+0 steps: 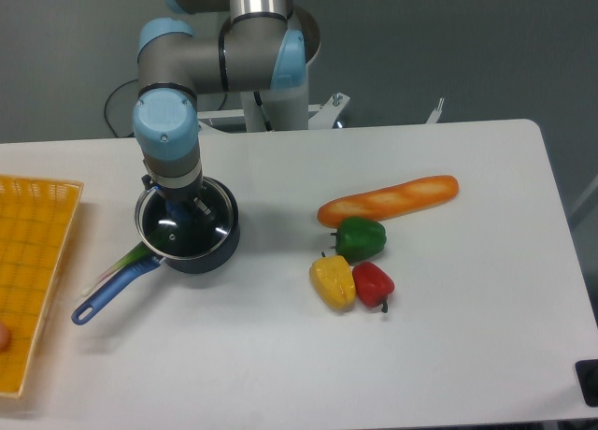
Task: Close the pot lid
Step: 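Lower the glass lid flat onto the saucepan rim, then open the gripper to release the lid knob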
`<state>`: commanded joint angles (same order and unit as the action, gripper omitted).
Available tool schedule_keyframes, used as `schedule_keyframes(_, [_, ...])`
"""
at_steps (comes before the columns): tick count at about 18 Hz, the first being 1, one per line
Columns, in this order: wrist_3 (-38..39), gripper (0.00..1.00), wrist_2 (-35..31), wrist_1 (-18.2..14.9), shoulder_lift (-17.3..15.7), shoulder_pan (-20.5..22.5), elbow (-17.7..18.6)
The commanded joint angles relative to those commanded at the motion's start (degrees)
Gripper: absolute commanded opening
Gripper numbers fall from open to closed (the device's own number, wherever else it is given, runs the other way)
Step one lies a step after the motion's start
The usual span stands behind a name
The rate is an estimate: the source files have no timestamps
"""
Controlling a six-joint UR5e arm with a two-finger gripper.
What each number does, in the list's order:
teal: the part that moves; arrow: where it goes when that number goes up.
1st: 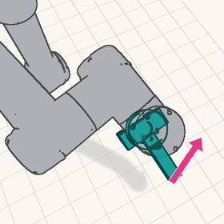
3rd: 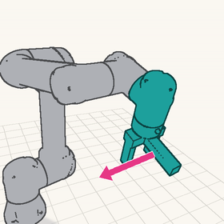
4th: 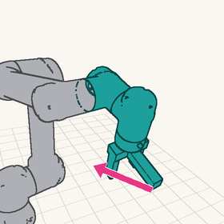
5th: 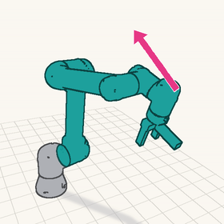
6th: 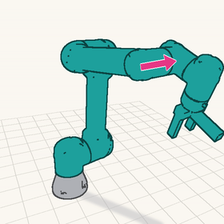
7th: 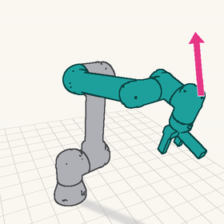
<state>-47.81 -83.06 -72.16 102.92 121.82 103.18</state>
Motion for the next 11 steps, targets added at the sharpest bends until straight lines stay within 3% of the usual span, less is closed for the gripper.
schedule_keyframes(7, [-0.2,0.81,-0.1,0.0,0.0,0.1,-0.2])
schedule_keyframes(11, [-0.3,0.94,0.0,-0.4,-0.1,0.6,-1.2])
